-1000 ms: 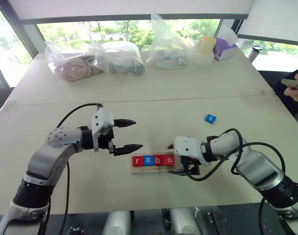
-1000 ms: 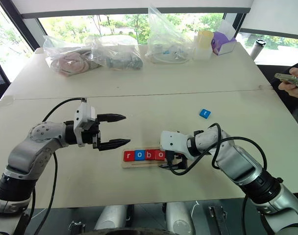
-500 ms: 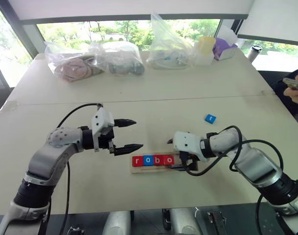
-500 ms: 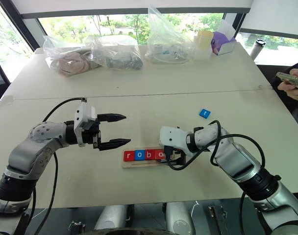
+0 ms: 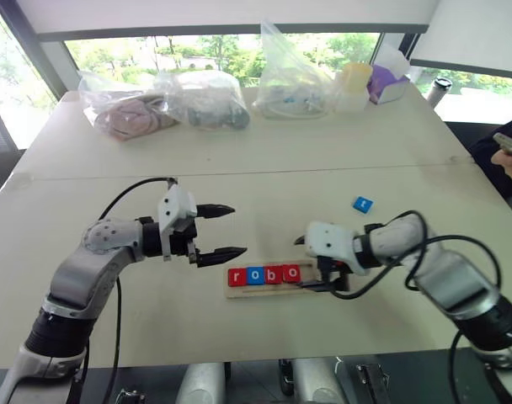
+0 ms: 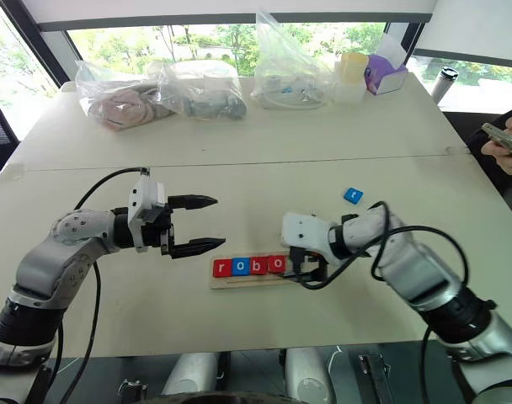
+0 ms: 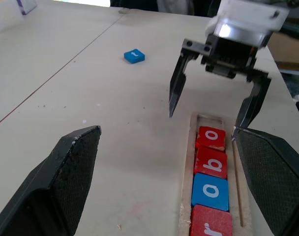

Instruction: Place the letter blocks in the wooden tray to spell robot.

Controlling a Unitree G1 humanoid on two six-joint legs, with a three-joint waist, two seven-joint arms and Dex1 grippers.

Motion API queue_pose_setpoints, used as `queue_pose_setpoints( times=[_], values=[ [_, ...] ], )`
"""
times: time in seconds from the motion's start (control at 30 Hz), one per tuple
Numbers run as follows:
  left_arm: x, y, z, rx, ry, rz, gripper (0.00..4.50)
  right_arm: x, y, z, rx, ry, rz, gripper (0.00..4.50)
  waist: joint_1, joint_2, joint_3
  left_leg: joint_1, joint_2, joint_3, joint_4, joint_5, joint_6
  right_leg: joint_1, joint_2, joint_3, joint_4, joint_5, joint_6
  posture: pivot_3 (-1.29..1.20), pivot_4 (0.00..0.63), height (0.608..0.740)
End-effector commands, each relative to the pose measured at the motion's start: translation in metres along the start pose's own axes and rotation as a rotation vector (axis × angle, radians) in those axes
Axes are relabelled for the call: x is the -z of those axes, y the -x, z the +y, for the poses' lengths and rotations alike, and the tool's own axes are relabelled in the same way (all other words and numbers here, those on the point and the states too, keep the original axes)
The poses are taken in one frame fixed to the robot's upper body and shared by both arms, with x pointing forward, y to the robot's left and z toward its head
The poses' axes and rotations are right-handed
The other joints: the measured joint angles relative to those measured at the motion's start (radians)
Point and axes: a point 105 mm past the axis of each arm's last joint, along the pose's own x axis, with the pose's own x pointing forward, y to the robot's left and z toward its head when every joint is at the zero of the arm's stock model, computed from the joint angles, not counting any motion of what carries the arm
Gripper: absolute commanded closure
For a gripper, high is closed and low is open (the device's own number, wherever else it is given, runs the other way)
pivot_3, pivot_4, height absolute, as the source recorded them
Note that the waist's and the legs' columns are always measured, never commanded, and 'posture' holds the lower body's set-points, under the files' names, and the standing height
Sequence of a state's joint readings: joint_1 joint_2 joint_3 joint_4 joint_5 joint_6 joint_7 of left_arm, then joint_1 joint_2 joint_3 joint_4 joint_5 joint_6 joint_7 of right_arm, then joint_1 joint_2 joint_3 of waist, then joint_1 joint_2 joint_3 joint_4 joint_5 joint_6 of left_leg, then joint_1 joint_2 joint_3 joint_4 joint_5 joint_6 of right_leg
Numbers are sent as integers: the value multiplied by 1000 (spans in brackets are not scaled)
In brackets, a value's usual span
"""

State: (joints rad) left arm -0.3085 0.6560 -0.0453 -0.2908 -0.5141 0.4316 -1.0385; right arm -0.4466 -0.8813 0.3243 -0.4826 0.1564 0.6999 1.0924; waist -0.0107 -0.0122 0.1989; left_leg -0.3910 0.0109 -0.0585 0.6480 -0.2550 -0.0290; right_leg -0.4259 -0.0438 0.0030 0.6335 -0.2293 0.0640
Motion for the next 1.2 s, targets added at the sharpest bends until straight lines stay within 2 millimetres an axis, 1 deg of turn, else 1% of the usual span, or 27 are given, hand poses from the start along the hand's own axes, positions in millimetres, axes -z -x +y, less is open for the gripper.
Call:
queue_pose_setpoints(
  times=[0.03, 0.1, 0.13, 0.17, 0.2, 0.27, 0.33, 0.37, 0.4, 0.47, 0.6, 0.73, 0.87, 0.97, 1.2],
  values=[
    [-11, 1, -1, 3, -41, -27, 0, -21, 20, -14, 103, -22, -80, 55, -2, 0, 0, 0, 0, 0, 0, 0, 0, 0, 0, 0, 0, 0, 0, 0, 150, 740],
    [-11, 1, -1, 3, -41, -26, 0, -21, 28, -33, 229, -93, -88, 55, -4, 0, 0, 1, 1, 0, 0, 0, 0, 0, 1, 0, 0, 0, 0, 0, 150, 740],
    [-11, 1, 0, 2, -42, -27, 0, -16, 31, -48, 330, -165, -79, 55, -4, 0, 0, 1, 1, 0, 0, 0, 0, 0, 1, 0, 0, 0, -1, 0, 150, 740],
    [-11, 0, 0, 2, -42, -28, 0, -13, 33, -57, 394, -217, -69, 55, -4, 0, 0, 1, 1, 0, 0, 0, 0, 0, 1, 0, 1, 0, -1, 0, 150, 740],
    [-11, 0, 0, 1, -43, -29, 0, -4, 36, -74, 531, -285, -39, 55, -4, 0, 0, 1, 1, 0, 0, 0, 0, 0, 1, 0, 1, 1, -1, 0, 150, 740],
    [-12, -1, 0, 3, -43, -31, 0, 15, 43, -99, 771, -440, 32, 55, -2, 0, 0, 1, 1, 0, 0, 0, 0, 0, 1, 0, 1, 1, -2, 0, 150, 740],
    [-12, -2, 0, 5, -43, -32, 0, 32, 49, -111, 931, -567, 90, 55, -1, 0, 0, 1, 1, 0, 0, 0, -1, 0, 1, 0, 1, 1, -2, 0, 150, 740],
    [-12, -2, 0, 6, -44, -33, 0, 46, 53, -114, 1019, -634, 143, 55, 1, -1, -1, 0, 1, 0, -1, 0, -1, -1, 0, 0, 1, 1, -2, 0, 150, 740],
    [-12, -3, 0, 6, -45, -34, 0, 58, 56, -115, 1095, -689, 192, 55, 2, -1, -1, 0, 0, 0, -1, 1, -1, -1, 0, 0, 1, 1, -2, 0, 150, 740],
    [-12, -4, 1, 8, -47, -35, 0, 72, 57, -115, 1190, -775, 245, 55, 2, 0, 0, -1, -1, 0, -2, 1, -1, -2, -1, 0, 1, 1, -2, 0, 150, 740],
    [-13, -5, 2, 13, -50, -36, 0, 75, 45, -112, 1230, -926, 244, 55, -8, 0, -1, -1, -1, 0, -2, 1, -1, -3, -1, 1, 1, 3, 1, 0, 150, 740],
    [-13, -5, 1, 16, -50, -36, 0, 77, 41, -112, 1287, -984, 256, 55, -8, 0, -1, 0, 1, 0, -2, 1, -1, -3, 1, 0, 3, 3, 1, 0, 150, 740],
    [-13, -4, 1, 11, -48, -36, 0, 82, 24, -107, 1230, -1254, 212, 55, -8, 0, -1, 0, 1, 0, -2, 1, -1, -3, 1, 0, 3, 3, 1, 0, 150, 740],
    [-12, -4, 1, 7, -47, -37, 0, 83, 18, -107, 1222, -1380, 200, 55, -8, 1, -1, 0, 1, 0, -2, 1, -1, -3, 1, 0, 3, 3, 1, 0, 150, 740],
    [-13, -6, 1, 0, -48, -41, 0, 76, 9, -111, 1200, -1452, 170, 55, -11, 1, -1, 0, 1, 0, -2, 1, -1, -3, 1, 0, 3, 3, 1, 0, 150, 740]
  ],
)
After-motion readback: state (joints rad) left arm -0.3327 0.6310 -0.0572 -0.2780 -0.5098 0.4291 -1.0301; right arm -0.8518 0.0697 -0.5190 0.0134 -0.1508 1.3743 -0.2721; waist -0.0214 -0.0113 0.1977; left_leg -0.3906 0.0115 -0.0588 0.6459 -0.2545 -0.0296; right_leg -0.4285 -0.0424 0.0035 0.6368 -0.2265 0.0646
